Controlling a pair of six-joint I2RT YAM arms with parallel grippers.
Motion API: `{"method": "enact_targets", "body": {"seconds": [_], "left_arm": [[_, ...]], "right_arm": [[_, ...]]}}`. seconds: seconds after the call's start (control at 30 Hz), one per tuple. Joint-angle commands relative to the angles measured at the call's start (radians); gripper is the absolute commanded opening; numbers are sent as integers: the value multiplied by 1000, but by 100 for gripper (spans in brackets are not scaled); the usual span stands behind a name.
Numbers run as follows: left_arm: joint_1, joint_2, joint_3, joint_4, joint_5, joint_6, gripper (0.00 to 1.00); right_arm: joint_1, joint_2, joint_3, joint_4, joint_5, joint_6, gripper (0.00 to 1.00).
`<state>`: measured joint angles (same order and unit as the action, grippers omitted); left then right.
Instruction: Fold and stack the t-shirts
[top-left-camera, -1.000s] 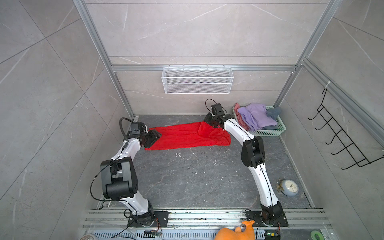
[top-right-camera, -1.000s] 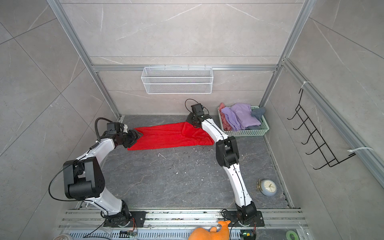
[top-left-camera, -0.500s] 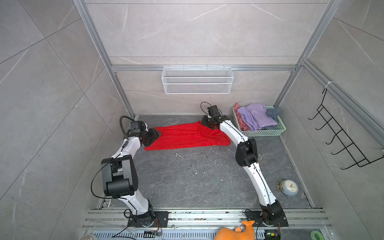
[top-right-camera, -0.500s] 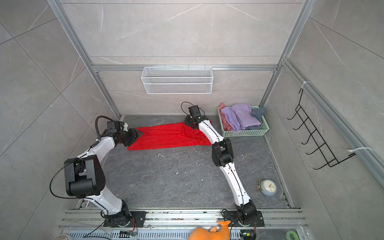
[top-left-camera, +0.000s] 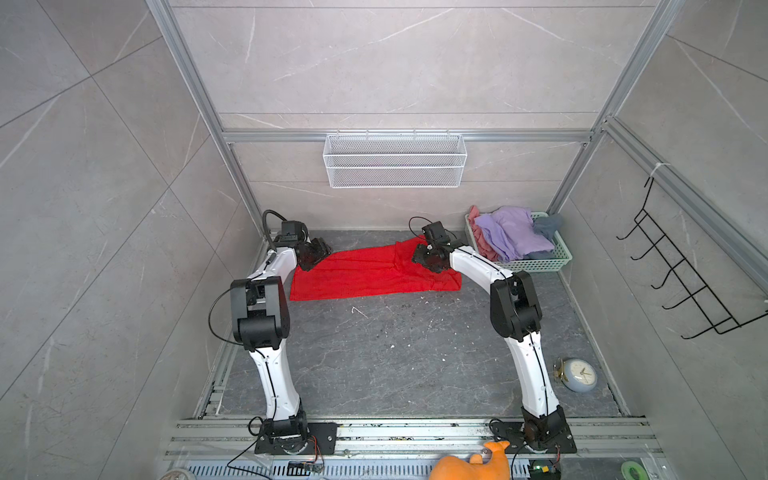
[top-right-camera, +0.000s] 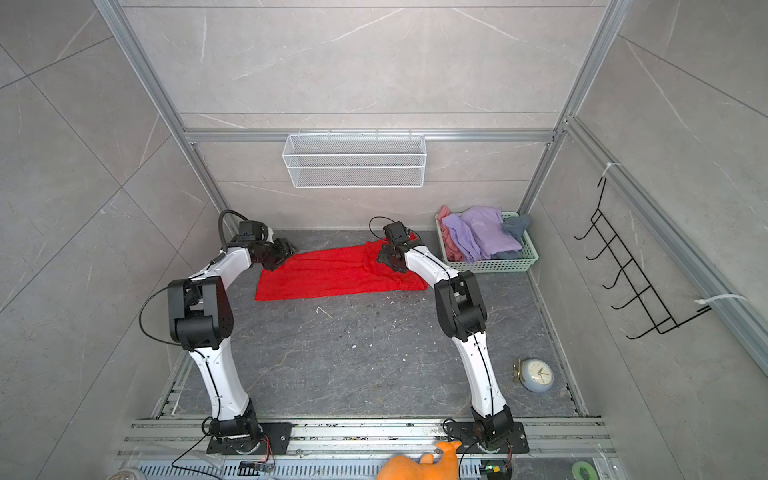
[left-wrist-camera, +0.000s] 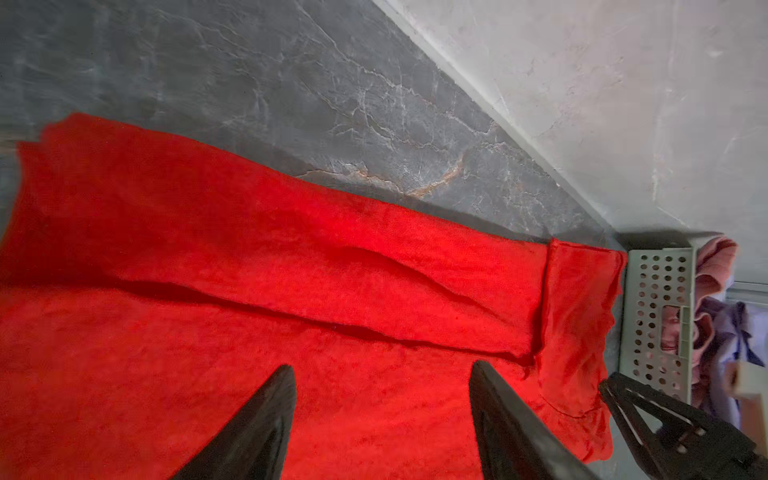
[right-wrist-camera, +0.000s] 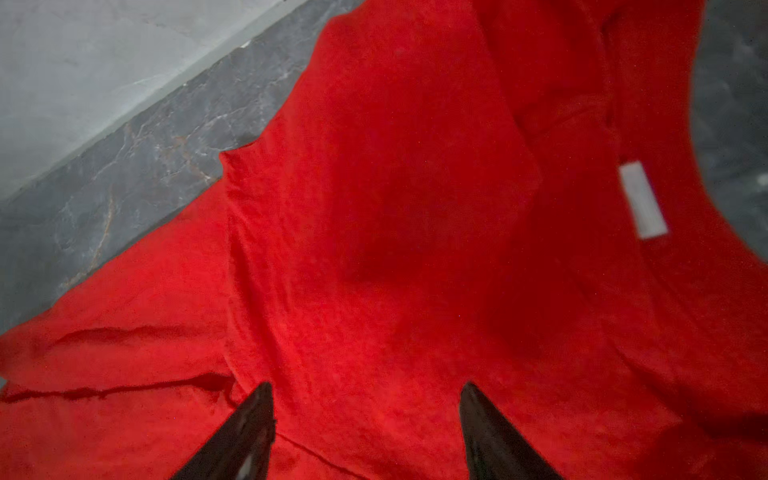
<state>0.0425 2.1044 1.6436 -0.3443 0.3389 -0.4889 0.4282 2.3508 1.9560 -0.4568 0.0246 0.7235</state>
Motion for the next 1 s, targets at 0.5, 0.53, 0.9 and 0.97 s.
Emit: {"method": "enact_targets", "body": {"seconds": [0.5,0.53,0.9,0.97], "left_arm": [[-3,108,-62,-26,-63,-41,69],[-1,103,-81,-31,-63,-44,69],[-83,-157,-562,45,-35,-167,68],[-145,-211,-664,52,-27,-209,68]], "right_arm": [[-29,148,182,-98,64,82,79],[-33,169,209,-105,56,83,79],[-46,368,453,-77,-81,114,78],[-47,411,509,-36,-125,126,78]]}}
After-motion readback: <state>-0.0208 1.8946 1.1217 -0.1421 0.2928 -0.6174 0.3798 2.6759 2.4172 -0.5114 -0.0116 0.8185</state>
